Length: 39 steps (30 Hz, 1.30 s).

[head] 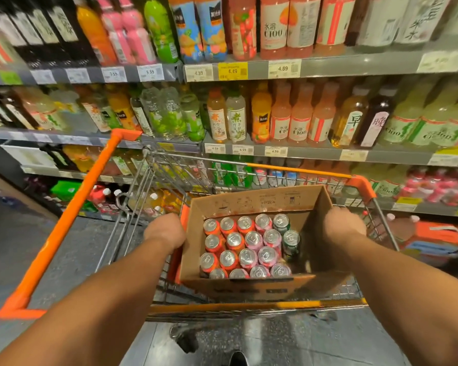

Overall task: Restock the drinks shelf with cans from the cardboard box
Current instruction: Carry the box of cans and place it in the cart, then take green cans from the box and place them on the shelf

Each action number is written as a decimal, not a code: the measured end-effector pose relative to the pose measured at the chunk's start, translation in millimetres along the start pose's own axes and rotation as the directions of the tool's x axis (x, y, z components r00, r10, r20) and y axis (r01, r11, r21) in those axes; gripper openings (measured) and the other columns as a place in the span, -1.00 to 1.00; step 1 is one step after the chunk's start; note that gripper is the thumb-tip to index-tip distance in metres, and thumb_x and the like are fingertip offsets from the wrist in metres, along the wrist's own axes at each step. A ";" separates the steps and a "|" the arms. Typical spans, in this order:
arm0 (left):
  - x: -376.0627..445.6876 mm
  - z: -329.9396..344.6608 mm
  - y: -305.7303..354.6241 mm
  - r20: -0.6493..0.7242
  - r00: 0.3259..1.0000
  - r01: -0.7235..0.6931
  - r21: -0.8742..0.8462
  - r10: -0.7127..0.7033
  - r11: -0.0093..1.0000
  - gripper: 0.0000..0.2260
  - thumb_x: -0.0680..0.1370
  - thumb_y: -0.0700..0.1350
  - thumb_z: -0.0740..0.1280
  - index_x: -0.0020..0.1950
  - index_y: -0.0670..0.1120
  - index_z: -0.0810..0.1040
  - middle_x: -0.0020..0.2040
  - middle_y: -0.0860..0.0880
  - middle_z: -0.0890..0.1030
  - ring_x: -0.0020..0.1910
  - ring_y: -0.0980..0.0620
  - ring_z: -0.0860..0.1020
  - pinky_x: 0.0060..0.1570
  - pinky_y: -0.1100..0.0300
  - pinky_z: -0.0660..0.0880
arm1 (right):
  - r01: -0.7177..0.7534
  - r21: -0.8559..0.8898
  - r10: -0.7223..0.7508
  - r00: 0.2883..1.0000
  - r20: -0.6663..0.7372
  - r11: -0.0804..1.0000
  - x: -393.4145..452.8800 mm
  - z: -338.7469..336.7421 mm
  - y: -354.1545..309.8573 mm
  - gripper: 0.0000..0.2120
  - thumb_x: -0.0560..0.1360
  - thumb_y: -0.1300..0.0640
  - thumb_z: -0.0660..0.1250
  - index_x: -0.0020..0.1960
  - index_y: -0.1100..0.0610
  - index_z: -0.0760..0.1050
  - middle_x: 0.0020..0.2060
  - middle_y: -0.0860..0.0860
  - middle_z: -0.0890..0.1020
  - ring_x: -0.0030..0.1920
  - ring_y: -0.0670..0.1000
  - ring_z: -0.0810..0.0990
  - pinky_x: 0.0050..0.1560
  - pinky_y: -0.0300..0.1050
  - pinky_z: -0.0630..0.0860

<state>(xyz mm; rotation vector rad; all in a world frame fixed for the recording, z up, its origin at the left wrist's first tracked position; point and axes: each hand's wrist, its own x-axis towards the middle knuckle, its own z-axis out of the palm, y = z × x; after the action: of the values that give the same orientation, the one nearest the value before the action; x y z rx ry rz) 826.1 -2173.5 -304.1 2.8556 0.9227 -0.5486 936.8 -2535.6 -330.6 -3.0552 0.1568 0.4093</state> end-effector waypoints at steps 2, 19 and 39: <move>-6.7 -8.7 3.9 0.009 1.000 -0.015 -0.006 0.015 1.000 -0.84 0.54 -0.09 0.30 0.08 -0.08 0.56 0.15 -0.13 0.64 0.12 -0.16 0.61 0.09 -0.01 0.59 | 0.067 -0.079 -0.068 0.998 -0.011 0.995 -13.0 -7.3 -15.4 -0.64 0.52 0.19 0.18 0.31 0.18 0.42 0.20 0.16 0.53 0.22 0.23 0.49 0.17 0.13 0.48; -162.2 -79.4 85.2 -0.014 0.990 -0.142 -0.022 0.141 0.990 -0.45 0.48 0.01 0.35 0.47 -0.02 0.36 0.38 -0.13 0.44 0.36 -0.19 0.41 0.33 -0.11 0.43 | 0.268 0.053 -0.271 0.962 0.045 0.962 -150.5 -120.4 19.1 -0.36 0.49 -0.18 0.32 0.45 0.07 0.25 0.40 0.07 0.36 0.40 0.19 0.30 0.36 0.26 0.28; -304.1 -48.7 186.6 -0.030 0.999 -0.019 -0.217 0.013 0.976 -0.40 0.53 0.18 0.34 0.52 0.01 0.30 0.39 -0.12 0.49 0.33 -0.19 0.49 0.30 -0.03 0.47 | 0.450 0.146 -0.450 0.892 -0.037 0.881 -164.2 -172.7 173.1 -0.18 0.40 -0.36 0.32 0.50 0.06 0.21 0.43 0.10 0.36 0.38 0.20 0.37 0.33 0.19 0.40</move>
<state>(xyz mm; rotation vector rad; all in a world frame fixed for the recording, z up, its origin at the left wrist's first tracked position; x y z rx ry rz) 720.6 -2482.7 -152.7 2.6777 0.9025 -0.3801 805.4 -2704.0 -127.8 -2.8127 -0.4943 0.3400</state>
